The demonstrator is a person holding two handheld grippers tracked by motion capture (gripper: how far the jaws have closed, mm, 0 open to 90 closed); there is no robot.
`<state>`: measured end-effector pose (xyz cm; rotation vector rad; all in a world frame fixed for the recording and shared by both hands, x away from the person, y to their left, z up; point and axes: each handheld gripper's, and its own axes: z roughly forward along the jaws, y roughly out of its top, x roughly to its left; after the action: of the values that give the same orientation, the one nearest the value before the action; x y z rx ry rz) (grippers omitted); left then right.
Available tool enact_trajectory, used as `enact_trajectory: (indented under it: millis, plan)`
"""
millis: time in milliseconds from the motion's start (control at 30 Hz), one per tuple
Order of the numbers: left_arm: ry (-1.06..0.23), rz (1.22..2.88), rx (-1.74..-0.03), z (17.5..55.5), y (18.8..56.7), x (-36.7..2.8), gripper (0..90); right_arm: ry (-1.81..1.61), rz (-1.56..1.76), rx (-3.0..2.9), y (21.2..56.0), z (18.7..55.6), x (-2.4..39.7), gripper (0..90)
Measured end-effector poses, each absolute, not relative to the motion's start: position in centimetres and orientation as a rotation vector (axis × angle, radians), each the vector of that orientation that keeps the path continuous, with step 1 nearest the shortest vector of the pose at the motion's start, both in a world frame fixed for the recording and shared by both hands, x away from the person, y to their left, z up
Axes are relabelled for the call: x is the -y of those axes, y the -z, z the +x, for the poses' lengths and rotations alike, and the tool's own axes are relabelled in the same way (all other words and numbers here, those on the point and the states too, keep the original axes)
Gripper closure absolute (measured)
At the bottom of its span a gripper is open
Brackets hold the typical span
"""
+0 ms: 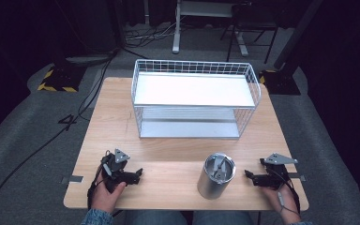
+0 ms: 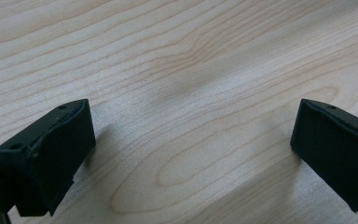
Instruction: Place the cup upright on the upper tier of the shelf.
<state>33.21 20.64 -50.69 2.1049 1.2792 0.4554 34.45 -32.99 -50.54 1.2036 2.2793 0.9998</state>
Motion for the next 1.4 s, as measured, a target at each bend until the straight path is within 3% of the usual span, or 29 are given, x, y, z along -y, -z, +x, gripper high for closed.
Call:
enact_trajectory:
  millis: [467,700,1400]
  plan:
    - [-0.461,2.093,-1.297,33.8,50.7,-20.2,0.2,-1.126,1.283,-2.246,50.4,34.5,34.1,21.4]
    - [-0.462,2.093,-1.298,33.8,50.7,-20.2,0.2,-1.185,1.279,-2.200,50.2,34.2,34.4,17.4]
    - [-0.464,2.090,-1.306,33.8,50.7,-20.2,0.3,-1.320,1.029,-2.280,42.8,29.8,32.2,17.0]
